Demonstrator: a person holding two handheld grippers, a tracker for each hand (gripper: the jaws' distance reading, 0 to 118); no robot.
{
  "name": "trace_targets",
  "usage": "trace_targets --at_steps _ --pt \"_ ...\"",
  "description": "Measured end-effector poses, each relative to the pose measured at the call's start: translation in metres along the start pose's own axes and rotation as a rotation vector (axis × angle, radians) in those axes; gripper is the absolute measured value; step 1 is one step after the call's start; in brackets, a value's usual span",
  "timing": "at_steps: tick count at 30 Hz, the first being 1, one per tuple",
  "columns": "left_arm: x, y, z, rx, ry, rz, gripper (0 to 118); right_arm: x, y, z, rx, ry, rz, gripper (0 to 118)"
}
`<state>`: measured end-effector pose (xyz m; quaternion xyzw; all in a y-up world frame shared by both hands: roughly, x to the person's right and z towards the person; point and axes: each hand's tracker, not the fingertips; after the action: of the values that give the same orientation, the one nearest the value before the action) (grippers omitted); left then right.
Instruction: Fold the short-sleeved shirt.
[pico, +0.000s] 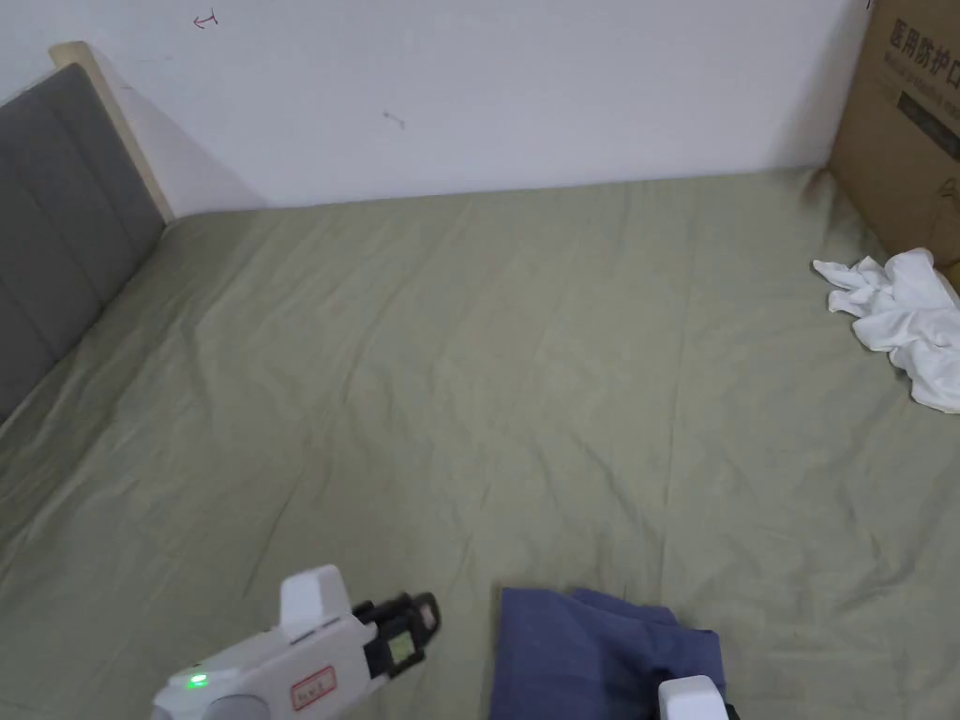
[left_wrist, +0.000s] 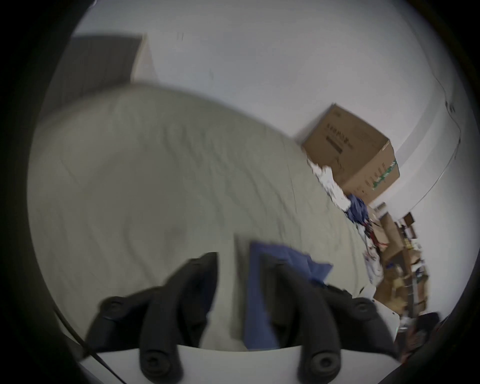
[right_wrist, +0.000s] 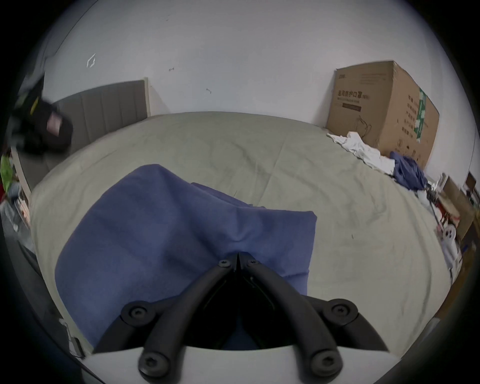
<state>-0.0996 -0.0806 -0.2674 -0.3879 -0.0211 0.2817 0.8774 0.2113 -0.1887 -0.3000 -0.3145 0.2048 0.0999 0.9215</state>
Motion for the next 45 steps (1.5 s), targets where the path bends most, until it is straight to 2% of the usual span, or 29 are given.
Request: trace_targets --at_steps 1,3,5,8,12,14,17,19,20,21,22,27,31,33,38,45 --pt "-0.003 -0.005 -0.012 -0.050 -0.011 0.034 83 0.001 0.001 0.000 -0.002 0.002 -0.003 0" --pt "-0.003 -0.012 -0.036 -0.185 -0.038 0.041 92 -0.001 0.004 0.004 -0.004 0.002 0.003 0" --pt "-0.002 -0.020 -0.056 -0.244 -0.068 0.010 101 -0.001 0.006 0.006 -0.004 0.006 0.006 0" --pt "0.007 -0.027 -0.075 -0.261 -0.058 -0.072 101 0.003 0.009 0.009 -0.011 0.022 -0.009 0" --pt "0.007 -0.024 -0.098 -0.304 -0.077 -0.093 100 0.005 0.012 0.012 -0.018 0.041 -0.007 0" --pt "0.007 -0.019 -0.099 -0.318 -0.081 -0.111 90 0.005 0.013 0.013 -0.020 0.047 -0.002 0" --pt "0.009 -0.014 -0.096 -0.326 -0.109 -0.173 52 0.008 0.014 0.014 -0.020 0.063 -0.010 0" --pt "0.014 -0.015 -0.090 -0.339 -0.156 -0.142 39 0.011 0.014 0.013 -0.024 0.069 -0.021 0" --pt "0.017 -0.016 -0.090 -0.333 -0.142 -0.147 29 0.012 0.015 0.013 -0.026 0.072 -0.025 0" --pt "0.019 -0.017 -0.091 -0.332 -0.144 -0.154 23 0.012 0.016 0.013 -0.028 0.076 -0.029 0" --pt "0.020 -0.018 -0.091 -0.343 -0.170 -0.157 22 0.012 0.017 0.014 -0.032 0.078 -0.032 0" --pt "0.027 -0.015 -0.084 -0.324 -0.111 -0.203 19 0.018 0.031 0.022 -0.055 0.103 -0.048 0" --pt "0.017 0.002 -0.068 -0.316 -0.121 -0.207 18 0.021 0.053 0.043 0.034 0.124 -0.035 0" --pt "0.006 0.013 -0.057 -0.293 -0.074 -0.259 18 0.020 0.068 0.053 0.088 0.125 -0.011 0" --pt "-0.057 0.055 -0.016 -0.261 0.042 -0.280 18 0.013 0.112 0.074 0.201 0.148 0.036 0" --pt "-0.184 0.128 0.062 -0.246 0.349 -0.297 18 -0.009 0.158 0.071 0.285 0.171 0.035 0"
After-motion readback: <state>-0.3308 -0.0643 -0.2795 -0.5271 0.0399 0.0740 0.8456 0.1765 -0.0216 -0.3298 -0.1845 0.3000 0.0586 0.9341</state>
